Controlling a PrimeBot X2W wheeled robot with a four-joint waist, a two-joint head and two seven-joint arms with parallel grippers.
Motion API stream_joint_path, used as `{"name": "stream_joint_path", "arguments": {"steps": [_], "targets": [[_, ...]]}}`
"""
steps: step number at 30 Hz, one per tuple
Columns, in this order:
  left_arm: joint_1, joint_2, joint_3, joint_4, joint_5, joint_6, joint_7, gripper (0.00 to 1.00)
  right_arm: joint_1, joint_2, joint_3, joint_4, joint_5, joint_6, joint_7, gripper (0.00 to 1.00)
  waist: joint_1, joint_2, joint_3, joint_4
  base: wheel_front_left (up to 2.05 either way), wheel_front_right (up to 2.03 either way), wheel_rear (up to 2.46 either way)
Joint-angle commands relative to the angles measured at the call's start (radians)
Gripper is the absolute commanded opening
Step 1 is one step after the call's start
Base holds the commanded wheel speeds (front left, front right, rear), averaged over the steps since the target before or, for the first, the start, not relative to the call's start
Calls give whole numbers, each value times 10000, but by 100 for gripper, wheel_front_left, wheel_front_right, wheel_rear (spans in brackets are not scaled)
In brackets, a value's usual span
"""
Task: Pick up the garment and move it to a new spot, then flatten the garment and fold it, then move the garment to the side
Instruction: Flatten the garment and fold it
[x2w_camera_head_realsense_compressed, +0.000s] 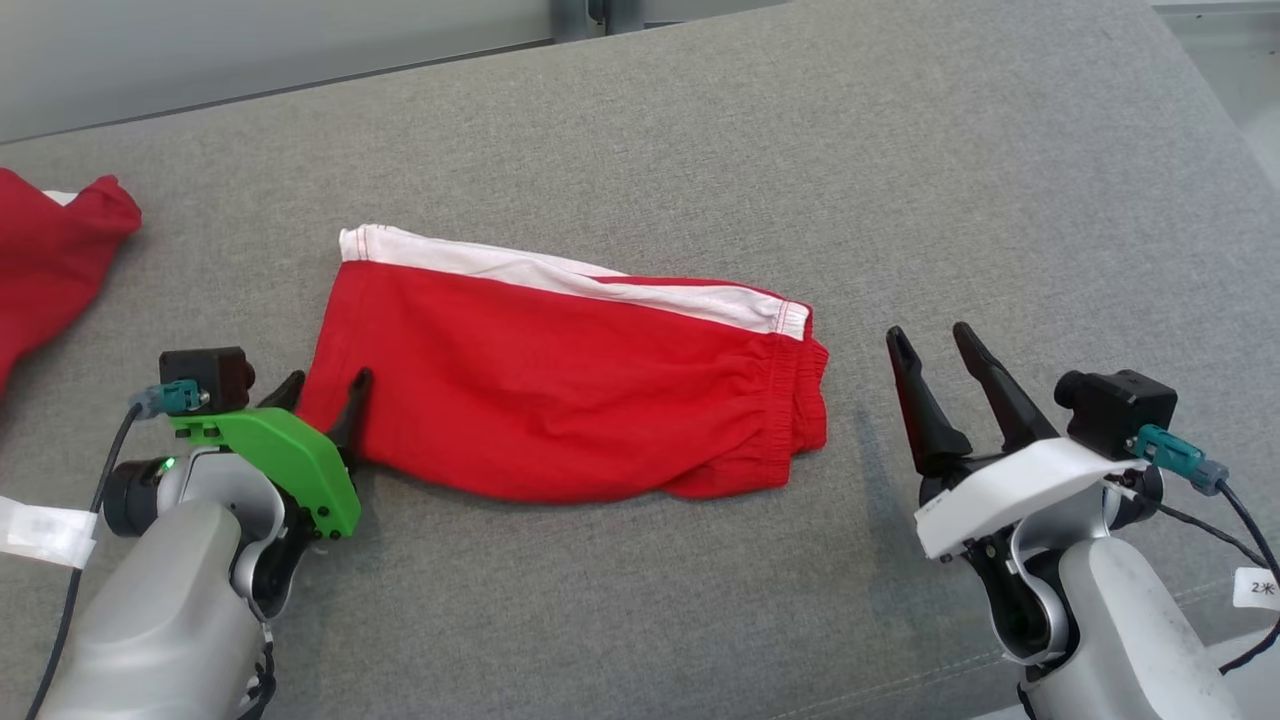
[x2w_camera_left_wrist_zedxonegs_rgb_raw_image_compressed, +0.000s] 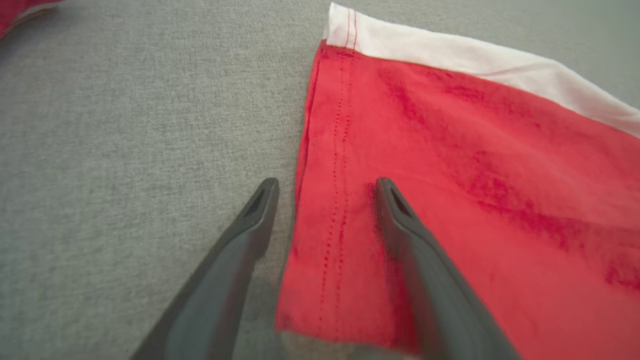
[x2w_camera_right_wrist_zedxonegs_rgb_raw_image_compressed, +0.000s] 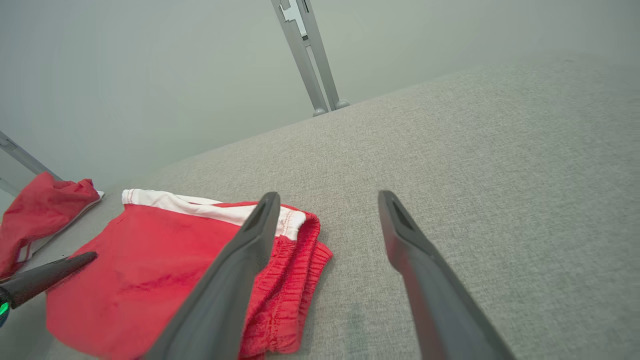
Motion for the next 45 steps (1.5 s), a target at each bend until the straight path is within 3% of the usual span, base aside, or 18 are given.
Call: {"name": "stream_joint_path", "arguments": {"steps": [1, 7, 8, 9, 10, 11, 12, 18, 25, 31, 39, 45], "targets": [[142, 96, 28, -81, -109, 25, 94, 100, 173, 39, -62, -194, -72, -10, 102, 100, 0, -1, -36, -54, 0, 0, 0], [465, 93, 64, -366, -427, 65, 563, 100, 476, 236, -153, -1002, -152, -10, 514, 100, 0, -1, -40, -147, 0, 0, 0], [506, 86, 89, -418, -472, 75, 545, 91, 502, 253, -161, -1090, -177, -10, 566, 100, 0, -1, -46, -156, 0, 0, 0], [536, 73, 145, -456, -532, 90, 476, 49, 529, 266, -172, -1151, -187, -10, 597, 100, 0, -1, -55, -164, 0, 0, 0], [558, 48, 205, -505, -604, 88, 408, 30, 548, 276, -173, -1204, -208, -10, 606, 100, 0, -1, -65, -171, 0, 0, 0], [584, 23, 263, -548, -671, 87, 368, 5, 557, 286, -174, -1250, -225, -10, 643, 100, 0, -1, -80, -175, 0, 0, 0], [615, 5, 293, -581, -720, 83, 335, 0, 566, 294, -180, -1286, -238, -10, 659, 100, 0, -1, -97, -176, 0, 0, 0], [959, -162, 716, -783, -1190, 118, -139, 0, 666, 334, -236, -1401, -263, -10, 699, 100, 0, -1, -288, -40, 0, 0, 0], [1747, -377, 1115, -1256, -1448, 448, -1083, 0, 805, 355, -430, -1398, -301, -10, 753, 100, 0, -1, -619, 266, 0, 0, 0], [2543, -494, 1226, -1973, -1459, 922, -1561, 0, 927, 362, -529, -1350, -378, -10, 924, 100, 0, -1, -900, 603, 0, 0, 0], [4070, -668, 1362, -3629, -1419, 1914, -1906, 0, 1099, 355, -800, -1181, -563, -10, 1347, 100, 0, -1, -1297, 1147, 0, 0, 0], [4700, -689, 1294, -4138, -1462, 2263, -1885, 0, 1173, 366, -813, -1012, -578, -10, 1528, 100, 0, -1, -1517, 1342, 0, 0, 0]]}}
